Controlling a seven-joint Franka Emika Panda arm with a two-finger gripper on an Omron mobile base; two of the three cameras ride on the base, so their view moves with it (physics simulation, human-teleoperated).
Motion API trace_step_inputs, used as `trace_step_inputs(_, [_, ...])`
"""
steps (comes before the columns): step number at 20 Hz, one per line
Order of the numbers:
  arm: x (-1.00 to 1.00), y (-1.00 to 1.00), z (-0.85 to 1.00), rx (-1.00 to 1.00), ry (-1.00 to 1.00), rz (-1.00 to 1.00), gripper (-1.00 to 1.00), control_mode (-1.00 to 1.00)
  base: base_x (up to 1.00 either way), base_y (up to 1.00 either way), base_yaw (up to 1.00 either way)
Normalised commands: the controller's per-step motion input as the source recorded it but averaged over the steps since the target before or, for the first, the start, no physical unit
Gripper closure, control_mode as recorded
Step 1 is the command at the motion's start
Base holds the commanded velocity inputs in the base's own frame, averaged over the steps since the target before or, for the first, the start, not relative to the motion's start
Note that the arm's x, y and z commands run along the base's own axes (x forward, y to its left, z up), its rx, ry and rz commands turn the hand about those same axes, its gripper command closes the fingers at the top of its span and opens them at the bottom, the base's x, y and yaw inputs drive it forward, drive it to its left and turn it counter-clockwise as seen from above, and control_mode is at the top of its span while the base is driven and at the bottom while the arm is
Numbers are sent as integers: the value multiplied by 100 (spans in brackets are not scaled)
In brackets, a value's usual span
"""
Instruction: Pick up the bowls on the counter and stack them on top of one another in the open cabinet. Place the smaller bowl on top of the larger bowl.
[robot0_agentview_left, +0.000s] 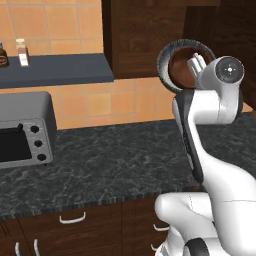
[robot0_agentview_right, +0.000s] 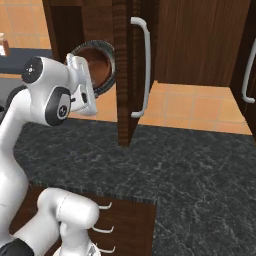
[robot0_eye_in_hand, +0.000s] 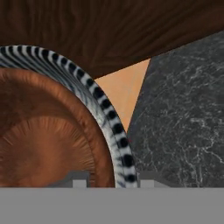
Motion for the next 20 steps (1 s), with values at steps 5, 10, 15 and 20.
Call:
trace_step_inputs(5, [73, 0, 44, 2, 0, 1, 100, -100, 0, 0, 0])
trace_step_inputs(10, [88, 0, 32, 8, 1, 14, 100, -100, 0, 0, 0])
trace_step_inputs(15, [100, 7, -4, 0, 0, 2, 100, -100, 0, 0, 0])
trace_step_inputs(20, [100, 15, 0, 0, 0, 0, 100, -100, 0, 0, 0])
